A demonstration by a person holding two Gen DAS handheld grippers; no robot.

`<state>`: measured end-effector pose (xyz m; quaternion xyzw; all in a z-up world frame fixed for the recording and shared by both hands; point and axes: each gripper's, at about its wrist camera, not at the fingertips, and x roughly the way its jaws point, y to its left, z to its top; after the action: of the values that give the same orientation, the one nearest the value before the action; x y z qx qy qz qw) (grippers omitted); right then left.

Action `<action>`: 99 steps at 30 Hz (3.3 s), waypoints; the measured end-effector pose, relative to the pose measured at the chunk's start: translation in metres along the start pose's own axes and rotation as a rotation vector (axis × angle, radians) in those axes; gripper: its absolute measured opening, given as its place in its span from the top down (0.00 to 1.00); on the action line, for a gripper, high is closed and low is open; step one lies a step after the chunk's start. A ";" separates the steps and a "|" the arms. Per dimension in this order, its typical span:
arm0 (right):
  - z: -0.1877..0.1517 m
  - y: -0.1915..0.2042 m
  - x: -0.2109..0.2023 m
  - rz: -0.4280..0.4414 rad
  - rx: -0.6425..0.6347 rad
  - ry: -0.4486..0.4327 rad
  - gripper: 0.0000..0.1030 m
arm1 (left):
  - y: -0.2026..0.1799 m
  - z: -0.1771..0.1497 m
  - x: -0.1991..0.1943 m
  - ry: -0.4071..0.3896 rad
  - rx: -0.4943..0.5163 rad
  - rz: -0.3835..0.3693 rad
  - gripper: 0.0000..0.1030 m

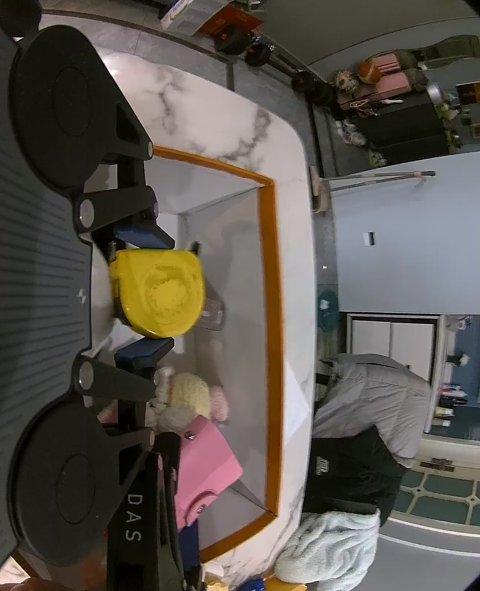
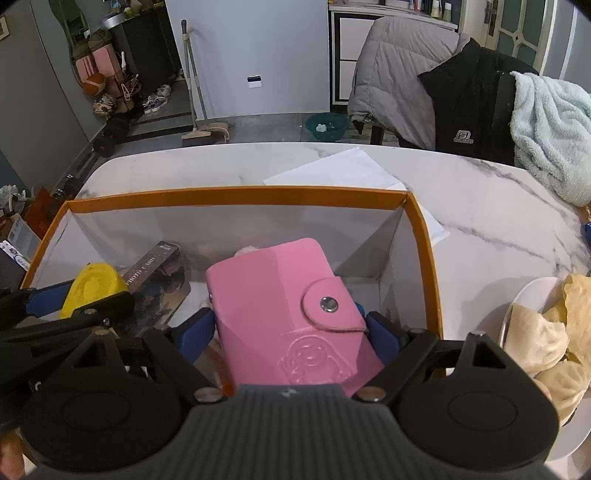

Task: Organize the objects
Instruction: 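Lower the tape measure and wallet into the orange box, then open both grippers to release and withdraw both tools from the box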

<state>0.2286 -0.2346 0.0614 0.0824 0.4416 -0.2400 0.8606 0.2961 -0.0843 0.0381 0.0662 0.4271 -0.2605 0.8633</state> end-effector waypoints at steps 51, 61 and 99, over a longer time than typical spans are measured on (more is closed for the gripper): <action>-0.039 0.007 -0.060 -0.090 -0.048 -0.127 0.08 | 0.007 -0.031 -0.055 -0.068 -0.076 -0.032 0.29; -0.089 0.009 -0.121 -0.106 -0.024 -0.181 0.04 | 0.003 -0.077 -0.110 -0.128 -0.051 -0.001 0.22; -0.182 0.026 -0.154 -0.158 -0.052 -0.195 0.01 | 0.008 -0.148 -0.157 -0.186 -0.043 0.063 0.07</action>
<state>0.0336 -0.0953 0.0738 0.0013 0.3669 -0.3026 0.8797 0.1175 0.0338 0.0657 0.0363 0.3484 -0.2290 0.9082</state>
